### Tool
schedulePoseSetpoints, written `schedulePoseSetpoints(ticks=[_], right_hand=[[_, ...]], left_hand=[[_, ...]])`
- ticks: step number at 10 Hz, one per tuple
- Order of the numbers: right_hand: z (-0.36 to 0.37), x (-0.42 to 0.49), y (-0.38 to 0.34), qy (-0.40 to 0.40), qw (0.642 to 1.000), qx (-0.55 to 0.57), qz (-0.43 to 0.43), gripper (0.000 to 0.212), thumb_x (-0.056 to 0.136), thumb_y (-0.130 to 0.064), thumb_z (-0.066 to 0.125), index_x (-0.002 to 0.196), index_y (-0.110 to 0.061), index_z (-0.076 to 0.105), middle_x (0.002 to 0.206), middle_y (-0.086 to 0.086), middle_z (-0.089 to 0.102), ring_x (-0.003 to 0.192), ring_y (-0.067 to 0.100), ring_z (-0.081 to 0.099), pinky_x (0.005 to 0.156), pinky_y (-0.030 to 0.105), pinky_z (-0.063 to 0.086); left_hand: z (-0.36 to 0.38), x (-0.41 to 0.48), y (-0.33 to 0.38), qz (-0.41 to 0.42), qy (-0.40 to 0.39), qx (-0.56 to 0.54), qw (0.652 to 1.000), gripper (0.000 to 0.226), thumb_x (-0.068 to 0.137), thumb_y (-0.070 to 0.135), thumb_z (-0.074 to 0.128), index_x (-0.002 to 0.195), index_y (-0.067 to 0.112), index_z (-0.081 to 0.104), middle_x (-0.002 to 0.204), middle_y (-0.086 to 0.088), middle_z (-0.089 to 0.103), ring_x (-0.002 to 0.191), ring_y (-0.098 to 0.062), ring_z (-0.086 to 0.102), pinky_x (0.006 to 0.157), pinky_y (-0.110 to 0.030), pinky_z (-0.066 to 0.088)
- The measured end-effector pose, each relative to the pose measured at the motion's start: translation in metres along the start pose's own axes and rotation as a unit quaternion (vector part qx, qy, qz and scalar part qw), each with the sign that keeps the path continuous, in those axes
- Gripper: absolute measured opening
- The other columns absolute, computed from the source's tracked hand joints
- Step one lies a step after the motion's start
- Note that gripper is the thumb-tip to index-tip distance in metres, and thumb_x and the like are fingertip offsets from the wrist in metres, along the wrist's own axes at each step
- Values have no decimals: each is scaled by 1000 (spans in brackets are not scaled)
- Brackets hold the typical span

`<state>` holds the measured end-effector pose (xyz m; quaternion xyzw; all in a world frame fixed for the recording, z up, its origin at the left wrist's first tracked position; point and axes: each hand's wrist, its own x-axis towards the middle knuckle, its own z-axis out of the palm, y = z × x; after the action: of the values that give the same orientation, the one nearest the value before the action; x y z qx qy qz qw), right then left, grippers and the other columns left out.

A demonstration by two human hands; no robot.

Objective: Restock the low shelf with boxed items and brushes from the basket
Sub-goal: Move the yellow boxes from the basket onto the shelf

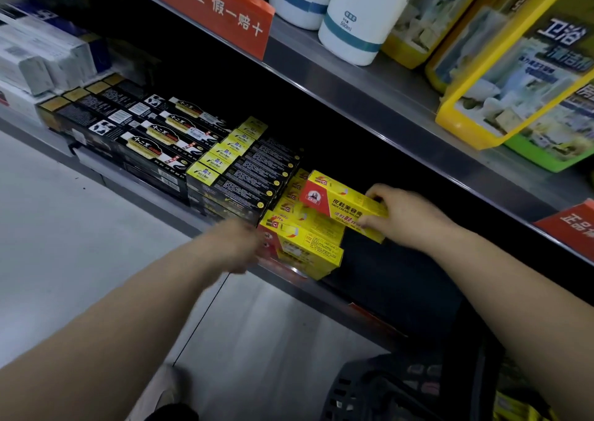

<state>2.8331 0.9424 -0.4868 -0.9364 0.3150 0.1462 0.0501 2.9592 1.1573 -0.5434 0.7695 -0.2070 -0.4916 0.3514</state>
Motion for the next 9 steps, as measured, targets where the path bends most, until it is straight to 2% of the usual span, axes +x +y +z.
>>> schedulePoseSetpoints(ticks=[1, 2, 3, 4, 5, 6, 7, 8, 9], right_hand=[[17, 19, -10, -41, 999, -31, 15, 44, 86, -38, 64, 124, -24, 47, 101, 2, 61, 79, 18, 55, 54, 24, 35], [37, 30, -23, -109, 994, -16, -4, 53, 90, -36, 59, 137, -23, 38, 119, 8, 60, 101, 23, 58, 69, 23, 38], [50, 30, -29, -182, 983, 25, -29, 57, 95, -45, 45, 144, -23, 28, 140, 11, 46, 122, 25, 49, 85, 24, 39], [50, 27, -28, -233, 971, 34, -40, 87, 83, -59, 57, 149, -22, 14, 153, 10, 28, 136, 26, 35, 105, 29, 34], [52, 25, -27, -219, 974, -12, -60, 104, 72, -45, 76, 148, -21, 11, 148, 12, 33, 130, 27, 40, 104, 32, 40], [55, 27, -26, -201, 977, -10, -66, 103, 71, -39, 79, 148, -20, 13, 145, 11, 37, 128, 27, 43, 101, 32, 42], [56, 28, -24, -201, 978, 8, -55, 103, 70, -39, 80, 148, -20, 15, 147, 10, 38, 129, 27, 43, 99, 29, 41], [55, 27, -24, -199, 979, 12, -39, 103, 68, -41, 80, 147, -19, 17, 147, 11, 38, 129, 28, 43, 96, 29, 41], [42, 18, -27, -191, 981, -14, -39, 101, 70, -40, 79, 147, -16, 19, 146, 11, 39, 128, 27, 44, 98, 29, 41]], left_hand=[[31, 8, -6, -32, -30, -62, 997, 23, 96, 9, 44, 114, 4, 58, 116, -13, 59, 104, -25, 58, 85, -36, 50], [40, 13, -5, -52, 16, -161, 986, 15, 93, 2, 44, 103, 5, 56, 106, -15, 56, 93, -23, 50, 85, -34, 44], [43, 17, -2, -42, 33, -199, 979, 25, 94, -1, 42, 115, -2, 56, 101, -13, 52, 91, -24, 49, 83, -32, 44], [45, 18, -2, -32, 35, -189, 981, 32, 94, 1, 44, 124, -9, 52, 92, -10, 54, 82, -21, 51, 64, -22, 43], [47, 20, -2, -30, 49, -204, 977, 32, 95, 0, 44, 124, -10, 51, 99, -13, 52, 89, -24, 49, 71, -29, 44], [50, 21, -3, -25, 52, -195, 979, 33, 94, 0, 45, 125, -9, 49, 100, -13, 50, 87, -24, 49, 77, -30, 41], [51, 23, -5, -19, 53, -187, 981, 34, 94, 1, 46, 126, -9, 49, 100, -11, 50, 84, -22, 49, 74, -30, 42], [47, 19, -7, -25, 40, -163, 986, 34, 94, 8, 47, 127, 3, 49, 115, -9, 52, 105, -27, 50, 91, -37, 45], [40, 2, 0, -9, 27, -131, 991, 29, 94, 14, 49, 122, 9, 54, 128, -12, 52, 119, -28, 47, 98, -36, 41]])
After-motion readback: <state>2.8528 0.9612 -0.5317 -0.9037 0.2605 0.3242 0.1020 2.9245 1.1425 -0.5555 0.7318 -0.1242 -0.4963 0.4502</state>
